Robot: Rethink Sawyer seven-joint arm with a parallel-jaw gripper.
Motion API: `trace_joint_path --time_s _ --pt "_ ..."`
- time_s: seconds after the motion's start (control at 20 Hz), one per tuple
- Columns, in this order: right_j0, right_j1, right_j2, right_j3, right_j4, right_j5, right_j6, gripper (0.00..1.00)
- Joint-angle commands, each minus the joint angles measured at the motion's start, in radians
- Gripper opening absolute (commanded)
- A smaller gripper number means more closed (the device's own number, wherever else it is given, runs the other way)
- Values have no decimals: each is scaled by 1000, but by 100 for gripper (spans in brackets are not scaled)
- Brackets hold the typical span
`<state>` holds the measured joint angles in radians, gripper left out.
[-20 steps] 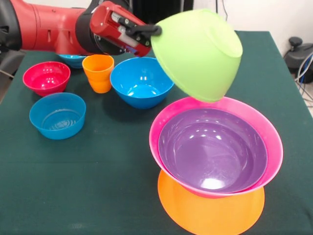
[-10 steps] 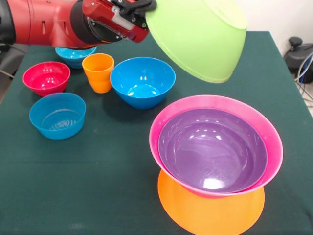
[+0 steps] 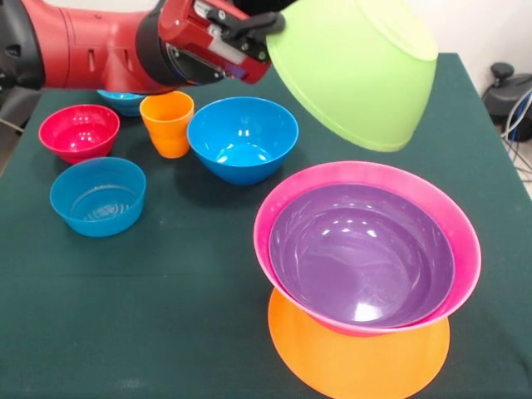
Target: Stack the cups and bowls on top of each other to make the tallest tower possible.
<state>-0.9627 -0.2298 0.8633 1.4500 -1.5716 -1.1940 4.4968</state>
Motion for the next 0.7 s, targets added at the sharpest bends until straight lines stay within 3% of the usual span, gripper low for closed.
trace_joint_path --time_s 0.05,0.35,0.7 --pt "76 73 -54 -151 -54 132 260 0" --pt "77 71 -58 -181 -22 196 241 0" --pt "84 71 -70 -201 -33 192 242 0"
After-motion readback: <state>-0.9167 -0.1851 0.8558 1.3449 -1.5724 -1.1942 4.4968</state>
